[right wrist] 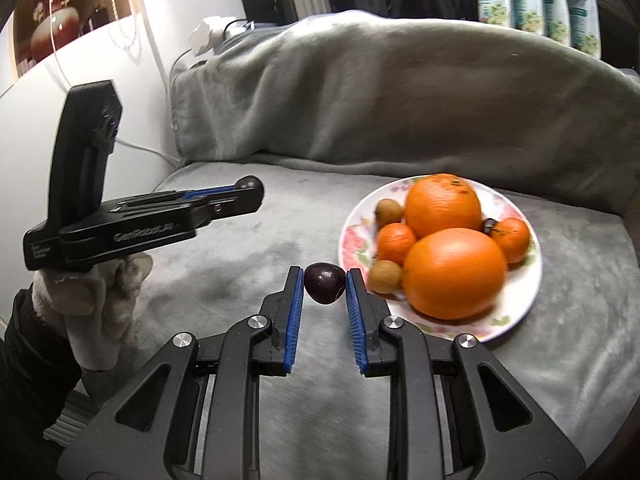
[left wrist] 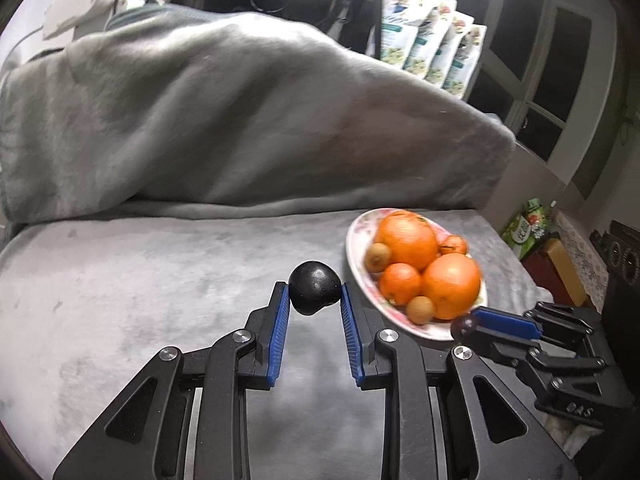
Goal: Organize fruits
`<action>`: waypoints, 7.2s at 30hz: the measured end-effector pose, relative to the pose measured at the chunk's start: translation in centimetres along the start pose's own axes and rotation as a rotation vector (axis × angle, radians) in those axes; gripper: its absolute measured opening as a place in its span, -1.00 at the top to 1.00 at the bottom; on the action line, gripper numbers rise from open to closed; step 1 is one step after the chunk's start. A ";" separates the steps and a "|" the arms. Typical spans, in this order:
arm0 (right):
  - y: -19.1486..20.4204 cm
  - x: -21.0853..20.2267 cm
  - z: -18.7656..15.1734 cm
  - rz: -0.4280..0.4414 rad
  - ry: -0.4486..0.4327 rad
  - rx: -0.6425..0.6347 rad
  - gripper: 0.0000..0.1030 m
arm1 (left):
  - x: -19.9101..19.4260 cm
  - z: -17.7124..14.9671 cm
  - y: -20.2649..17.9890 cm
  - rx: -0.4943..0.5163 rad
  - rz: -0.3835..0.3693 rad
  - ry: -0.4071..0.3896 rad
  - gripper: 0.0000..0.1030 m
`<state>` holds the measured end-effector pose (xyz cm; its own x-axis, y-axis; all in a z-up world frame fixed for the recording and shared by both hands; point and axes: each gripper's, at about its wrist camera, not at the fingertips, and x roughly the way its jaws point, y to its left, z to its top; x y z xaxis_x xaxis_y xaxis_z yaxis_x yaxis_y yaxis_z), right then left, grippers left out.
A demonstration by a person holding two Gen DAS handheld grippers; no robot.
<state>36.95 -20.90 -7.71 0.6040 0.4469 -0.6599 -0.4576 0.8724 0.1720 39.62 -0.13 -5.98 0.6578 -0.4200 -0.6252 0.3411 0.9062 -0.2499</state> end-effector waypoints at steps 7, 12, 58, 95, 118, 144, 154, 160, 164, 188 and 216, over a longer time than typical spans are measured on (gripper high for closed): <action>-1.3 -1.5 0.0 -0.024 -0.035 0.027 0.56 | -0.8 0.2 -2.2 0.041 -0.022 -0.022 0.53; -2.3 -2.5 0.3 -0.044 -0.057 0.044 0.56 | -1.2 0.1 -2.8 0.050 -0.036 -0.032 0.53; -11.0 -1.5 2.8 -0.094 -0.108 0.167 0.56 | 3.0 1.2 -7.3 0.114 -0.093 0.016 0.53; -12.1 2.6 4.5 -0.066 -0.054 0.148 0.56 | 5.5 2.4 -9.0 0.137 -0.125 0.039 0.52; -11.5 2.5 4.5 -0.069 -0.054 0.139 0.05 | 5.4 2.1 -9.4 0.162 -0.118 0.032 0.11; -10.7 1.0 5.1 -0.112 -0.083 0.121 -0.70 | 4.9 2.2 -9.9 0.197 -0.017 0.025 -0.56; -10.4 0.2 5.1 -0.113 -0.096 0.125 -0.71 | 4.5 2.1 -10.1 0.199 -0.018 0.016 -0.57; -10.1 -0.3 5.0 -0.116 -0.101 0.122 -0.71 | 3.9 2.0 -10.3 0.200 -0.021 0.010 -0.57; -9.8 -0.6 5.0 -0.121 -0.100 0.117 -0.71 | 3.5 1.9 -10.4 0.199 -0.021 0.005 -0.57; -6.0 -5.8 4.0 -0.223 -0.190 0.090 -1.00 | -0.8 1.2 -8.9 0.156 -0.005 -0.053 -0.57; -2.8 -10.5 -1.0 -0.426 -0.265 0.176 -1.00 | -8.2 -3.8 -5.7 0.055 0.134 -0.127 -0.57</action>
<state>31.28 -28.24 -1.99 0.8670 0.0601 -0.4946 -0.0326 0.9974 0.0640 29.77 -1.71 -2.23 0.7783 -0.3016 -0.5507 0.2787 0.9519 -0.1274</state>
